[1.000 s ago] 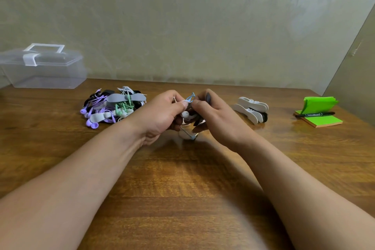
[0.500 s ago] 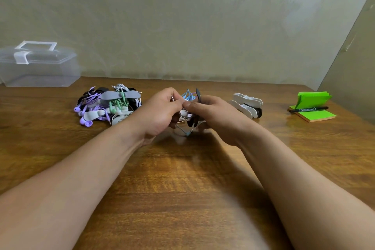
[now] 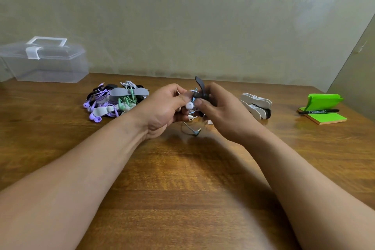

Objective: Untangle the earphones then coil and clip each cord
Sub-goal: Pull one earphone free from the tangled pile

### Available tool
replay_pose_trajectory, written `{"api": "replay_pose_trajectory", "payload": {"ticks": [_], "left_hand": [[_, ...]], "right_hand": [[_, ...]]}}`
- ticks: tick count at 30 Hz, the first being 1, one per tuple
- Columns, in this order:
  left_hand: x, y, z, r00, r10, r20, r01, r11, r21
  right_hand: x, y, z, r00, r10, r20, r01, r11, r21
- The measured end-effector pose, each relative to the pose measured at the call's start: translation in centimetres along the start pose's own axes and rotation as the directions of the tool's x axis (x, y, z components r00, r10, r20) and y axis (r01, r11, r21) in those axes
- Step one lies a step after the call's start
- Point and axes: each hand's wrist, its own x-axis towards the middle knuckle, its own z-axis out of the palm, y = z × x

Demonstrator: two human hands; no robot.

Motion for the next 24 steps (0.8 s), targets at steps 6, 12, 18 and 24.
{"api": "replay_pose_trajectory", "payload": {"ticks": [6, 12, 18, 24], "left_hand": [[0.1, 0.0, -0.1, 0.995, -0.088, 0.041, 0.092, 0.988, -0.125], [0.2, -0.1, -0.4, 0.976, -0.166, 0.139, 0.186, 0.972, -0.146], [0.3, -0.3, -0.3, 0.999, -0.044, 0.006, 0.042, 0.985, 0.166], [0.0, -0.5, 0.2, 0.998, 0.044, -0.033, -0.035, 0.971, 0.237]], "right_hand": [[0.2, 0.5, -0.1, 0.995, -0.103, 0.000, 0.102, 0.992, -0.074], [0.3, 0.8, -0.4, 0.994, -0.110, 0.029, 0.113, 0.981, -0.155], [0.7, 1.2, -1.5, 0.986, 0.007, 0.168, -0.022, 0.996, 0.088], [0.8, 1.5, -1.7, 0.980, 0.151, 0.131, -0.185, 0.935, 0.302]]}}
